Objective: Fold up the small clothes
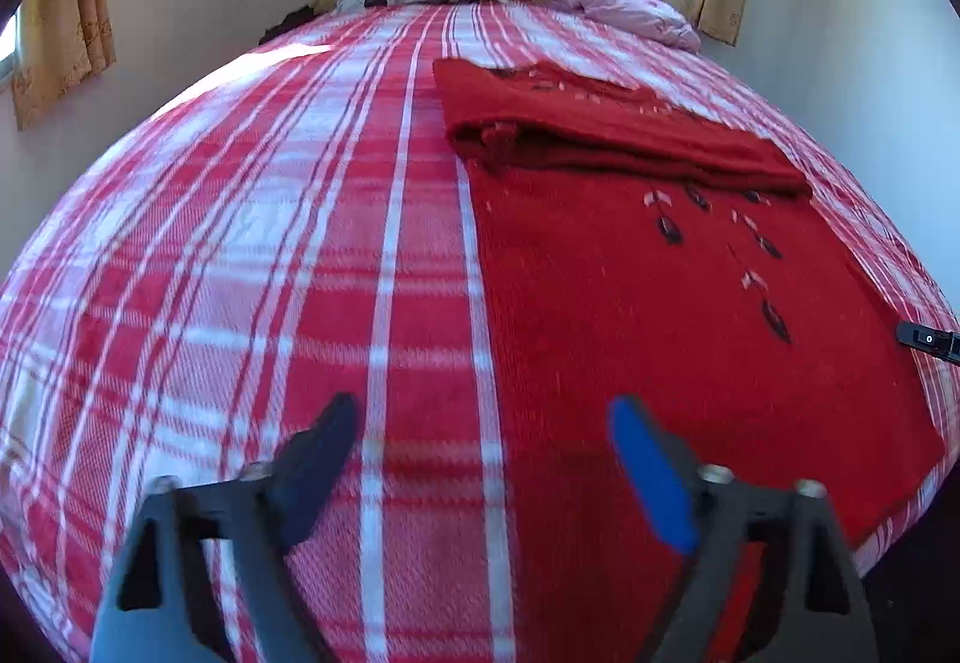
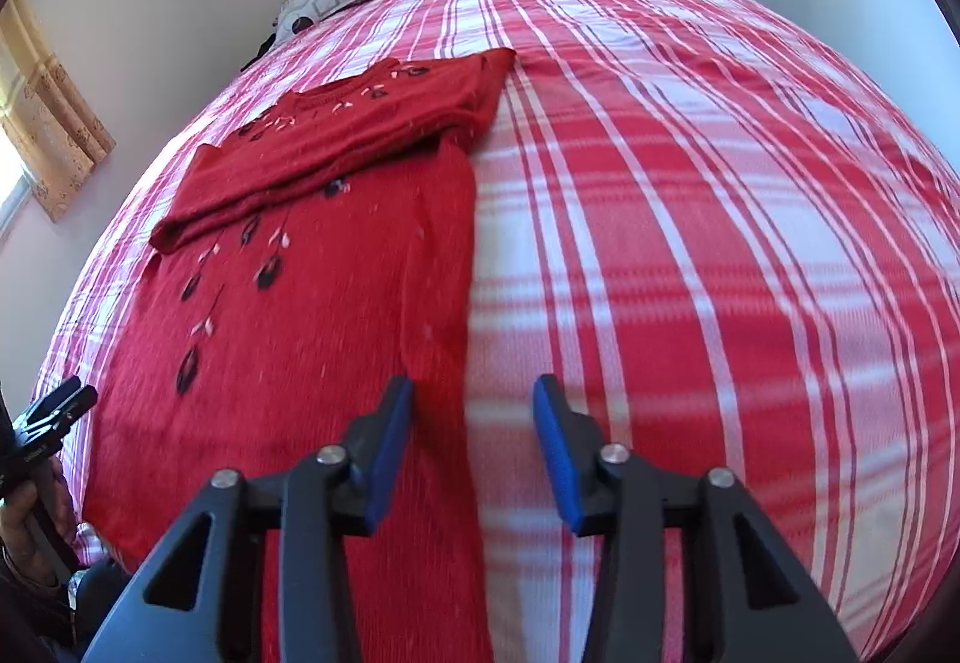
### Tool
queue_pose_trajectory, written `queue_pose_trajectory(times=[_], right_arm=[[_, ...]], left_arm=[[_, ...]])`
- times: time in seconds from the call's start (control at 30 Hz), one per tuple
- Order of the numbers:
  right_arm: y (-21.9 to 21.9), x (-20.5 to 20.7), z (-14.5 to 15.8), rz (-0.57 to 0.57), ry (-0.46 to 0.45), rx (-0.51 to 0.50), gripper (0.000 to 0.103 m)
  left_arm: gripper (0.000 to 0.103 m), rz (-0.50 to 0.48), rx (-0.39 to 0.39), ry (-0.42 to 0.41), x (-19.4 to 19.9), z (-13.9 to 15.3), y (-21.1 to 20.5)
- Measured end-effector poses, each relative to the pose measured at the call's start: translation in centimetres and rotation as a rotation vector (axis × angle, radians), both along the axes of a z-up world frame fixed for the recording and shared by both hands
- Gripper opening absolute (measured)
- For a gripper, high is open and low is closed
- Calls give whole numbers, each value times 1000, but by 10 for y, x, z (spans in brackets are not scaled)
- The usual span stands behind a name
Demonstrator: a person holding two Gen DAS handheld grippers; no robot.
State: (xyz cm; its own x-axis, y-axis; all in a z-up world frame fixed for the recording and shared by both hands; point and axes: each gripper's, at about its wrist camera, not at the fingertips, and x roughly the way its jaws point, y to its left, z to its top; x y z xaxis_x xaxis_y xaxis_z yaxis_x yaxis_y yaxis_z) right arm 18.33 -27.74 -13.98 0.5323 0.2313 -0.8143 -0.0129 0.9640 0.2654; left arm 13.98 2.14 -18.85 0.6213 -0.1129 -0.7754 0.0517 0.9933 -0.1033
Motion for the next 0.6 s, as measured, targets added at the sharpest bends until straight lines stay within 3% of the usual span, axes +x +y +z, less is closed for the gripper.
queue_pose_trajectory(times=[0.6], right_arm=[[1,-88,-12,-5,-5,60,40]], left_arm=[[67,-52,-23,33,-78,-7,-13]])
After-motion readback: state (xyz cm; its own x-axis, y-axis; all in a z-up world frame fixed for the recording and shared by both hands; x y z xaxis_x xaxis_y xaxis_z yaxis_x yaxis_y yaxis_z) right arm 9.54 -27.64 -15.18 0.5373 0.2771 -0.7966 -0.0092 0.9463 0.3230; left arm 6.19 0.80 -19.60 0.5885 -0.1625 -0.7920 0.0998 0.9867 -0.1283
